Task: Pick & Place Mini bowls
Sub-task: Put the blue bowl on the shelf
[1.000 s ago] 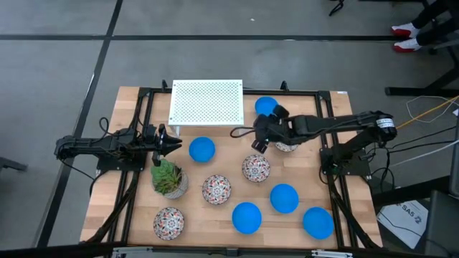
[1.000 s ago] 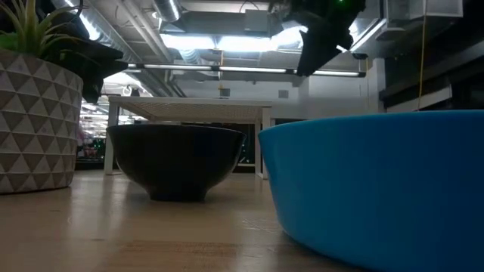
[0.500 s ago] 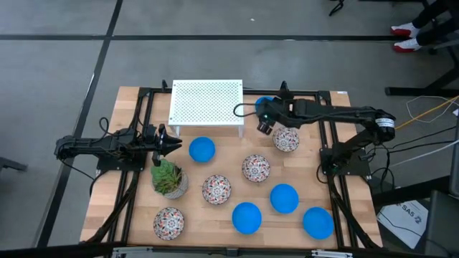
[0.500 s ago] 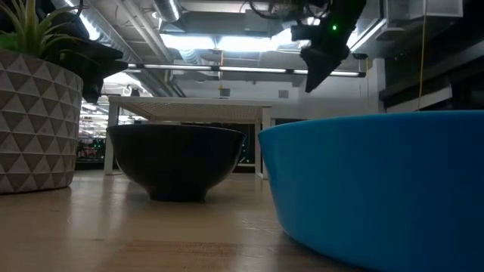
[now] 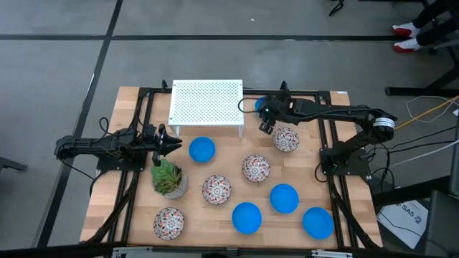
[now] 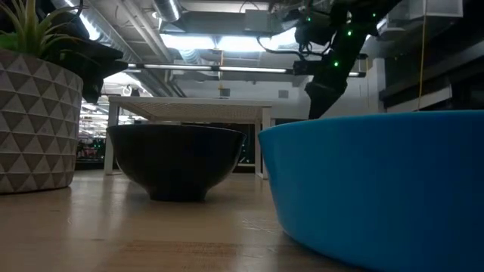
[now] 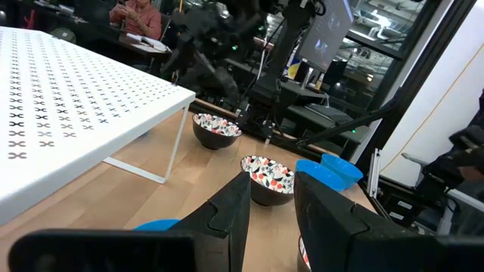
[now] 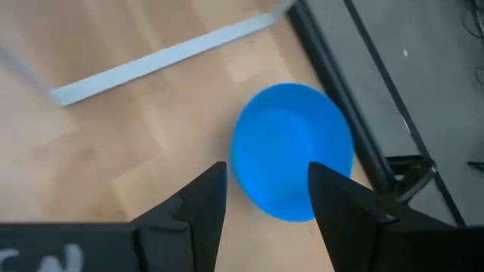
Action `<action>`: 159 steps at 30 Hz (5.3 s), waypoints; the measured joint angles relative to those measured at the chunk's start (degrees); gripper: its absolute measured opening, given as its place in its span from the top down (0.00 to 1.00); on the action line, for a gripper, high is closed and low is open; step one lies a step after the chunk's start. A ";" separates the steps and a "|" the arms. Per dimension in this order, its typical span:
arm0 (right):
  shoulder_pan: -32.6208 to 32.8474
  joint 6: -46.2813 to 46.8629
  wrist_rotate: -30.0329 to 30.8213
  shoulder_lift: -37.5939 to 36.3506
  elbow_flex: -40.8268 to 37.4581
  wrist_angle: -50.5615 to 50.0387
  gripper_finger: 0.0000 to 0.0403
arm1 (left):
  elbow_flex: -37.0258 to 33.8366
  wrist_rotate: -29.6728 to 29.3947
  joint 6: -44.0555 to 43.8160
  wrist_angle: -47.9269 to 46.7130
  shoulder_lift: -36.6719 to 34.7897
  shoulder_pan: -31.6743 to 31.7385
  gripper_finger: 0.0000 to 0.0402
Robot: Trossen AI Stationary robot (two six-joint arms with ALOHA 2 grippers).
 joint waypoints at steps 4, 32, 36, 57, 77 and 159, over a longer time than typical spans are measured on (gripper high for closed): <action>-2.20 0.78 -3.90 0.00 -0.78 1.55 0.54 | 0.00 0.00 0.00 0.00 0.00 0.02 0.75; -5.89 -2.43 -7.31 6.26 0.68 1.78 0.54 | 0.09 0.02 -0.01 0.00 0.00 0.02 0.75; -5.89 -2.06 -4.03 7.47 0.70 1.45 0.54 | 0.09 0.02 0.00 0.00 0.00 0.02 0.75; -5.84 -0.71 -7.45 11.50 -1.41 5.72 0.54 | 0.09 0.02 -0.02 0.00 0.00 0.01 0.75; -5.44 -6.50 -9.19 11.50 -5.46 13.60 0.54 | 0.07 0.02 -0.02 0.00 0.00 0.02 0.75; -6.54 -13.85 -7.22 -13.33 6.60 3.50 1.00 | 0.02 0.02 -0.01 0.00 0.00 0.02 0.75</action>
